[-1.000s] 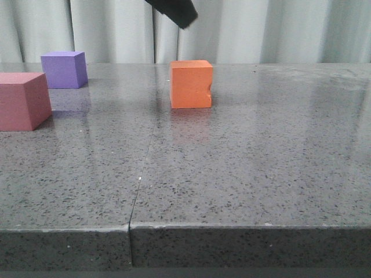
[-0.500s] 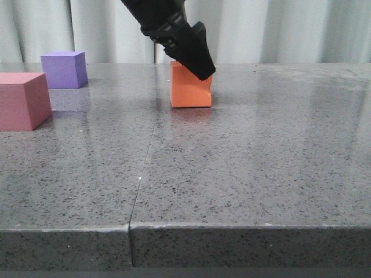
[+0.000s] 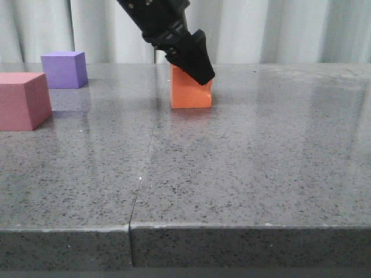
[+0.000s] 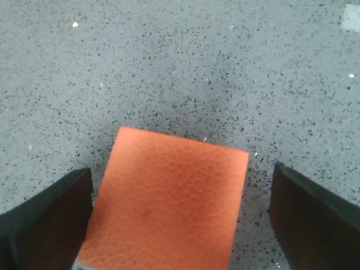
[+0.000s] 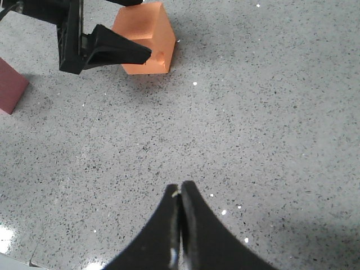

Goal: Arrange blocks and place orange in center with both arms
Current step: 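Lower the left gripper onto the orange cube and close on it, then lift the orange cube and carry it toward the purple cube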

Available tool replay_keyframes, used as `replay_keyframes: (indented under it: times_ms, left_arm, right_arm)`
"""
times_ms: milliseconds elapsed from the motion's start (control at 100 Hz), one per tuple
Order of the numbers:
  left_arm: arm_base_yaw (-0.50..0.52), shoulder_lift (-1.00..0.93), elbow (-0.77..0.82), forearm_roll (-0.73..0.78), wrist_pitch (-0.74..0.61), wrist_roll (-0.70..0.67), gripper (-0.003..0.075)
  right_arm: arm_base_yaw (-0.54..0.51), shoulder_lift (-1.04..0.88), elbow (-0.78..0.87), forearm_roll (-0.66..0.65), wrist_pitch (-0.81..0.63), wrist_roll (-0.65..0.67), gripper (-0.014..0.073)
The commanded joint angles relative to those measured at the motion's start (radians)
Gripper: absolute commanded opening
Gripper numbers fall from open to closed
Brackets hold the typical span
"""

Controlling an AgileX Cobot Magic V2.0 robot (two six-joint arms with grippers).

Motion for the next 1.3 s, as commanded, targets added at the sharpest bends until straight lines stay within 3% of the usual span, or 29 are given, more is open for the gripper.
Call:
replay_keyframes:
  times_ms: [0, 190, 420, 680, 910, 1020, 1290]
  left_arm:
    - [-0.005, -0.043, -0.028, -0.032, -0.027, -0.003, 0.0606]
    - [-0.005, -0.041, -0.028, -0.032, -0.013, -0.003, 0.0573]
    - [-0.005, -0.041, -0.03, -0.032, -0.001, -0.003, 0.0313]
    - [-0.005, -0.092, -0.03, -0.019, -0.001, -0.007, 0.0304]
    - [0.036, -0.188, -0.03, 0.036, -0.022, -0.233, 0.0304]
    - [0.085, -0.241, -0.03, 0.104, -0.022, -0.416, 0.0303]
    - [0.218, -0.315, -0.019, 0.217, 0.026, -0.712, 0.0293]
  right_arm:
    - [-0.004, -0.006, -0.027, -0.005, -0.061, -0.008, -0.0057]
    - [-0.004, -0.006, -0.027, -0.005, -0.061, -0.008, -0.0057]
    - [-0.004, -0.006, -0.027, -0.005, -0.061, -0.008, -0.0057]
    - [-0.004, -0.006, -0.027, -0.005, -0.061, -0.008, -0.0057]
    - [-0.004, -0.006, -0.027, -0.005, -0.061, -0.008, -0.0057]
    - [-0.004, -0.006, -0.027, -0.005, -0.061, -0.008, -0.0057]
    - [-0.004, -0.006, -0.027, -0.005, -0.061, -0.008, -0.0057]
